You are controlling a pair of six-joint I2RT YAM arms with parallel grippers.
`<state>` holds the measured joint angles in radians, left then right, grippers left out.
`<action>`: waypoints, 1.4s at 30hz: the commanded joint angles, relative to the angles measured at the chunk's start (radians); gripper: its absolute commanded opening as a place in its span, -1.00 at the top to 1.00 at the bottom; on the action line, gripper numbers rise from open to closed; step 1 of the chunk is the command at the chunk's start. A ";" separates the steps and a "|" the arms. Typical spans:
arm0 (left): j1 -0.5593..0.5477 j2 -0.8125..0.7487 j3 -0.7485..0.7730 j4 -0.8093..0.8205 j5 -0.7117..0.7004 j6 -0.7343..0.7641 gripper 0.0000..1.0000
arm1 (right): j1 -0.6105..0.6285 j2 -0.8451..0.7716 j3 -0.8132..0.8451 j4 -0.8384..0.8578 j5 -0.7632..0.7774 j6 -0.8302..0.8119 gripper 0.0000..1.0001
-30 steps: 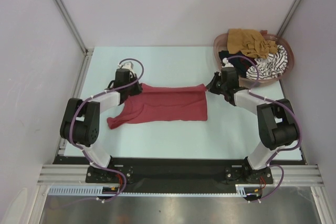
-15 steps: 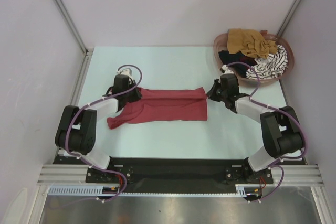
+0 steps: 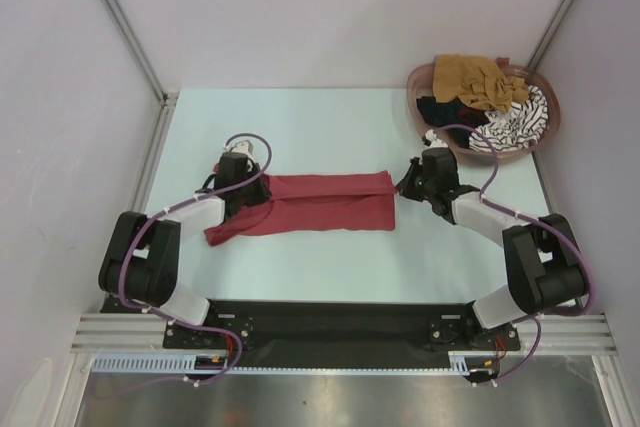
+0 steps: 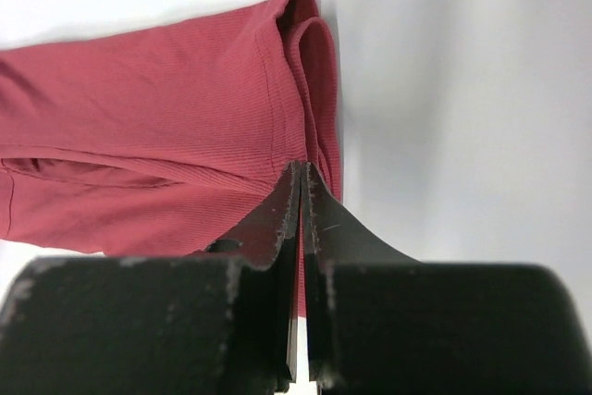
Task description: Fold and stack the tank tops
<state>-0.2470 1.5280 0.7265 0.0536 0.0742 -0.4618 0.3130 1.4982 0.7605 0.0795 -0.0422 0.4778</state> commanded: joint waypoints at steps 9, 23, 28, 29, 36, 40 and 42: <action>-0.006 -0.051 -0.056 0.014 -0.025 -0.029 0.99 | 0.012 0.013 -0.039 0.028 0.028 -0.002 1.00; -0.014 -0.043 -0.102 0.028 -0.057 -0.072 0.88 | 0.011 0.086 -0.020 -0.040 0.094 0.019 0.84; -0.015 -0.051 -0.107 0.031 -0.056 -0.071 0.85 | 0.015 0.042 -0.030 -0.041 0.111 0.016 0.60; -0.015 -0.049 -0.105 0.031 -0.056 -0.067 0.85 | 0.017 0.036 -0.036 -0.038 0.107 0.015 0.59; -0.015 -0.046 -0.098 0.025 -0.057 -0.064 0.83 | 0.014 -0.019 -0.035 0.017 0.045 -0.004 0.24; -0.017 -0.049 -0.102 0.031 -0.053 -0.067 0.81 | 0.020 0.003 0.017 0.023 -0.040 -0.007 0.01; -0.018 -0.055 -0.105 0.034 -0.050 -0.067 0.76 | 0.021 0.039 0.071 -0.007 -0.050 -0.008 -0.04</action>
<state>-0.2596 1.5055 0.6331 0.0662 0.0334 -0.5236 0.3264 1.5131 0.7410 0.0563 -0.0437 0.4843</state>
